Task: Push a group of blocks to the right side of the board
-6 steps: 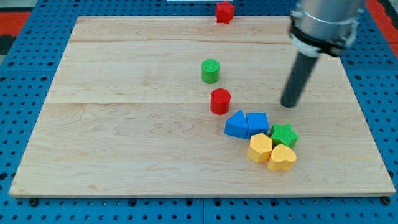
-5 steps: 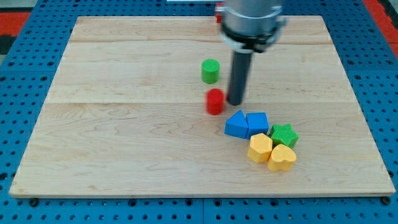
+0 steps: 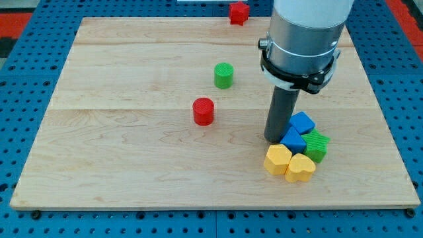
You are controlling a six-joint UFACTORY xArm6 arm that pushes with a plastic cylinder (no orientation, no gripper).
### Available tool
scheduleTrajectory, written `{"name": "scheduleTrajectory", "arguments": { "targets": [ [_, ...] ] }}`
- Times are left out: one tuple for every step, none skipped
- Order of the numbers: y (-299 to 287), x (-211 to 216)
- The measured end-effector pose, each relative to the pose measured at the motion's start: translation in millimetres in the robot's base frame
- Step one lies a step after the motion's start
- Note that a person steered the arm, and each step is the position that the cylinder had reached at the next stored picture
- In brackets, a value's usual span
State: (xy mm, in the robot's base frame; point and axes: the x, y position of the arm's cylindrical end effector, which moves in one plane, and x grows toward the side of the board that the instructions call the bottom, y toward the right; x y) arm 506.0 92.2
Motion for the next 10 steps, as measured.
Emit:
{"name": "scheduleTrajectory", "arguments": {
  "targets": [
    [-38.9, -0.2],
    [-34.0, 38.4],
    [0.5, 39.0],
    [8.2, 49.3],
    [-63.3, 50.5],
    [-145.5, 45.1],
    [-152.3, -29.6],
    [-164.4, -84.0],
    [-130.6, -75.9],
    [-64.7, -34.4]
  ]
}}
